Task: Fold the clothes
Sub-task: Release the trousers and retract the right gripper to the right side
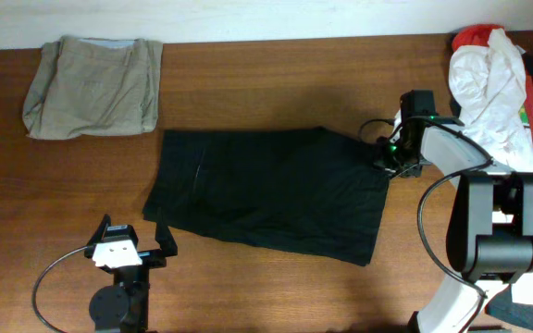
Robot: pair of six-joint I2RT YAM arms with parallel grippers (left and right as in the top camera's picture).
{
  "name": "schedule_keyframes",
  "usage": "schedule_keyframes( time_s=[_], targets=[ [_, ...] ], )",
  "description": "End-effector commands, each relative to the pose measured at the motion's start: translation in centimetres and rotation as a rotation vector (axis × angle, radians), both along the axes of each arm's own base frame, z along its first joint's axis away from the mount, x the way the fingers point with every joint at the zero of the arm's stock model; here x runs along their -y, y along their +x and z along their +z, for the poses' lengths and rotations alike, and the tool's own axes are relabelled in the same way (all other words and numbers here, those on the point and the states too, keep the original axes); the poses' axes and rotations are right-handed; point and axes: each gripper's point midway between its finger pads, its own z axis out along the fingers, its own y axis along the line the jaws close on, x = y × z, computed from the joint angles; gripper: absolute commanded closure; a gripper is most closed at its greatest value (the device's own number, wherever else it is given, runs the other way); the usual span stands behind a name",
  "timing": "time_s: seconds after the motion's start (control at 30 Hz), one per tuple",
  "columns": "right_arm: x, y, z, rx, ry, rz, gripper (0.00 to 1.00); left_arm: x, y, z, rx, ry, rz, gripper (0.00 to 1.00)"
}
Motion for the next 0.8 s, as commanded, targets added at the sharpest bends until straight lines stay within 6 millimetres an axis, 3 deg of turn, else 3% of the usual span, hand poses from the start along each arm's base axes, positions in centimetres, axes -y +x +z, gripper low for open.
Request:
schedule_keyframes(
  time_s=[0.0, 0.07, 0.17, 0.3, 0.53, 0.57, 0.6, 0.63, 0.77],
  targets=[
    [-0.2, 0.4, -0.9, 0.01, -0.003, 0.009, 0.89, -0.1, 0.0, -0.1, -0.002, 0.016, 0.004, 0.01],
    [-0.1, 1.1, -0.8, 0.039, -0.005, 0.008, 0.96, -0.1, 0.0, -0.1, -0.002, 0.016, 0.004, 0.01],
    [0.2, 3.0, -0.2, 0.118, -0.02, 0.007, 0.96, -0.1, 0.0, -0.1, -0.002, 0.016, 0.004, 0.01],
    [0.4, 6.9, 1.5, 0.287, -0.032, 0.01, 0.96, -0.1, 0.0, -0.1, -0.002, 0.016, 0.004, 0.01],
    [0.4, 9.9, 4.0, 0.406, -0.033, 0.013, 0.95, -0.1, 0.0, -0.1, -0.002, 0.016, 0.004, 0.01],
    [0.4, 9.9, 4.2, 0.4, -0.032, 0.013, 0.71, -0.1, 0.0, -0.1, -0.002, 0.016, 0.004, 0.01],
    [0.4, 9.8, 4.5, 0.386, -0.031, 0.013, 0.17, -0.1, 0.0, -0.1, -0.002, 0.016, 0.004, 0.01],
    [0.4, 9.7, 4.7, 0.375, -0.031, 0.013, 0.01, -0.1, 0.0, -0.1, -0.002, 0.016, 0.004, 0.01],
    [0.5, 9.7, 7.7, 0.332, -0.032, 0.011, 0.01, -0.1, 0.0, -0.1, -0.002, 0.016, 0.004, 0.01]
  ],
)
